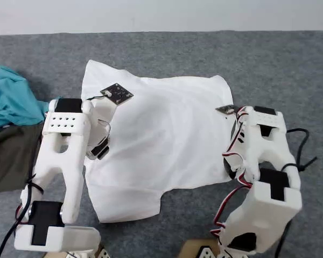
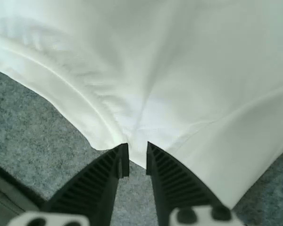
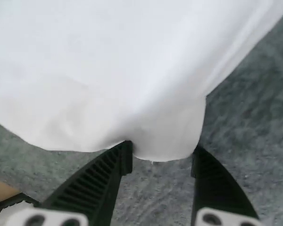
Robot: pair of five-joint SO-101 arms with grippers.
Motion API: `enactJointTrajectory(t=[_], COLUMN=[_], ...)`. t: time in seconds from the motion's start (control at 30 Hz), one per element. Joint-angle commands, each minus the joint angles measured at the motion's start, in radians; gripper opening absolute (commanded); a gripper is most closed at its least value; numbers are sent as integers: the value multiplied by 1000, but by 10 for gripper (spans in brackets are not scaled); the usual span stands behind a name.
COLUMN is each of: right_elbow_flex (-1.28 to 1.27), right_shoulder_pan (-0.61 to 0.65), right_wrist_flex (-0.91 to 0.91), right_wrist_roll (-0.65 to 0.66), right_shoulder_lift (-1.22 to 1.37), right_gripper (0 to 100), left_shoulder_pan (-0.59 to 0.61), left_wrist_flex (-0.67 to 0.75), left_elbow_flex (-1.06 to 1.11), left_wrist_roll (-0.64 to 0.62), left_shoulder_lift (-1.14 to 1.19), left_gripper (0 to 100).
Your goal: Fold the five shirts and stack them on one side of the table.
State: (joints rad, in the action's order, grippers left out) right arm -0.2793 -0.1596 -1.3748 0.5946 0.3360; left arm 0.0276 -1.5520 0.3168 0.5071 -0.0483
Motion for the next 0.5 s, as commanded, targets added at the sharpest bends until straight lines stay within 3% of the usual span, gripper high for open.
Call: enactJointTrajectory(t=[0.0,0.17,0.47], right_elbow_flex=[32,52,226], right_shoulder_pan=[21,25,-56], right_wrist_flex=[30,36,-113], right_wrist_roll=[8,11,26], right_shoulder_lift=[48,50,48], right_gripper=[204,95,88], left_shoulder_pan=[-3,-3,-2], left_wrist_flex=[8,9,6], left_elbow_flex=[-8,-8,-8], left_wrist_roll=[-3,-3,-3], left_shoulder_lift=[-44,-44,-44], left_gripper=[70,70,70])
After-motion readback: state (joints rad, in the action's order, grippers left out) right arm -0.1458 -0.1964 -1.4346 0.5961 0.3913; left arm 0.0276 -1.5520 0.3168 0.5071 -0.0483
